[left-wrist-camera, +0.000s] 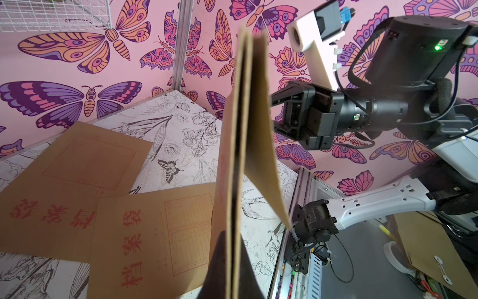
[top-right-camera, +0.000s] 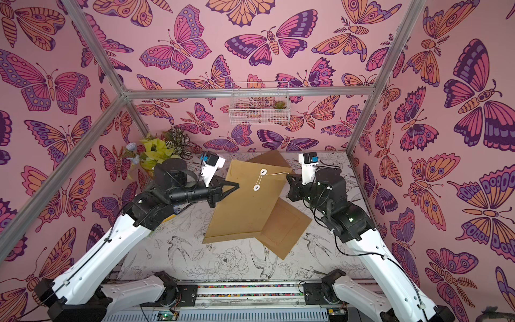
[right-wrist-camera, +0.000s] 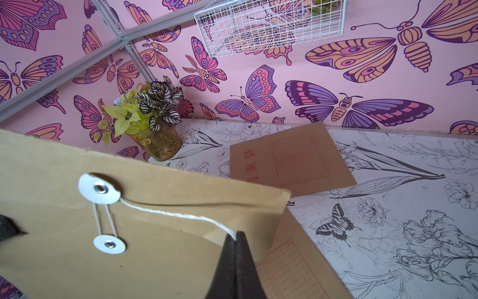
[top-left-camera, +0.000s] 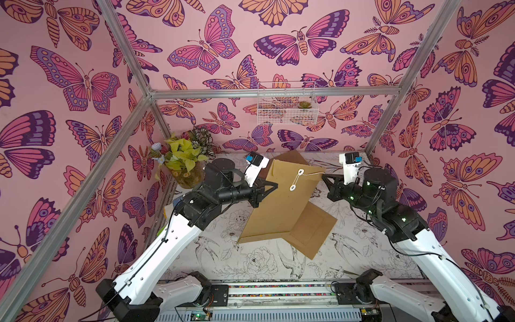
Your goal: Open the file bag
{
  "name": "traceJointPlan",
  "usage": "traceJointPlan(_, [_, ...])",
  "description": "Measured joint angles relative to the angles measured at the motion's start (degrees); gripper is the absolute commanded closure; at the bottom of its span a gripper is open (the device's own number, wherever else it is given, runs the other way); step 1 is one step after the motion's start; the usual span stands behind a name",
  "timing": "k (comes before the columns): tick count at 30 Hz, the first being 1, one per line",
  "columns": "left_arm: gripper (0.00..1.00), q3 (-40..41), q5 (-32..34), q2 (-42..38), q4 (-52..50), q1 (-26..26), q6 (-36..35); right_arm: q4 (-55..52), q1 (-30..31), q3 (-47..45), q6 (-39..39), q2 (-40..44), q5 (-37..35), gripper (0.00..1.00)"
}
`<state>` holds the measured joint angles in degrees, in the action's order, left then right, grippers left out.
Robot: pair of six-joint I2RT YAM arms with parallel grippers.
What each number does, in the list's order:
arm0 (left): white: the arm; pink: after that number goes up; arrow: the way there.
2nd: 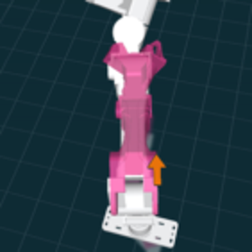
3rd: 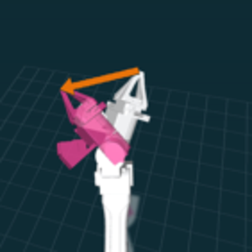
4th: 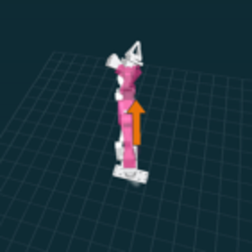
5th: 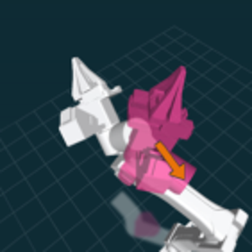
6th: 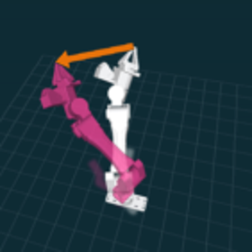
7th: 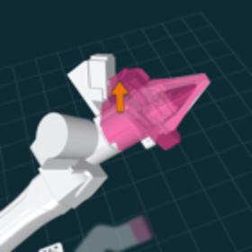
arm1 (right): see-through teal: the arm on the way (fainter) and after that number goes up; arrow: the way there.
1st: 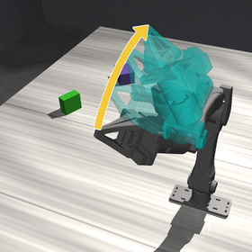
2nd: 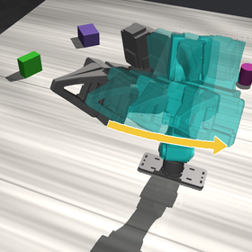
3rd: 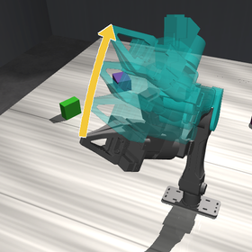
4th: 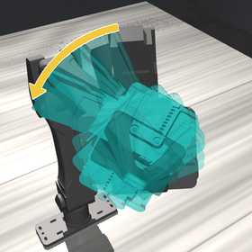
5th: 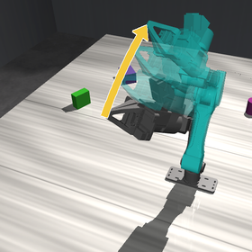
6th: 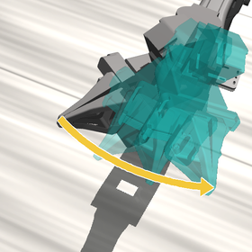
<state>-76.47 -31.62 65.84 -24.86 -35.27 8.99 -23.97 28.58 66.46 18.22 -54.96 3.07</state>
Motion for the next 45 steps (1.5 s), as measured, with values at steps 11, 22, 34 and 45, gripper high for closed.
traceJointPlan(11, [1.0, -0.92, -1.42, 2.56, -4.81, -0.02, -2.91, -1.31, -0.33, 0.57, 0.66, -3.26, -1.51, 1.0])
traceJointPlan(22, [1.0, -3.13, -1.16, 4.66, -8.07, -0.44, -5.31, -2.8, -1.09, 4.55, 1.09, -6.12, -3.15, 1.0])
traceJointPlan(34, [1.0, -3.13, -0.92, 5.22, -8.83, -1.73, -5.88, -2.36, -1.55, 7.61, 1.27, -7.04, -2.99, 1.0])
traceJointPlan(45, [1.0, -3.23, 1.64, 6.43, -10.95, -3.8, -7.34, -0.31, -1.6, 10.23, 1.22, -9.18, 3.69, 1.0])
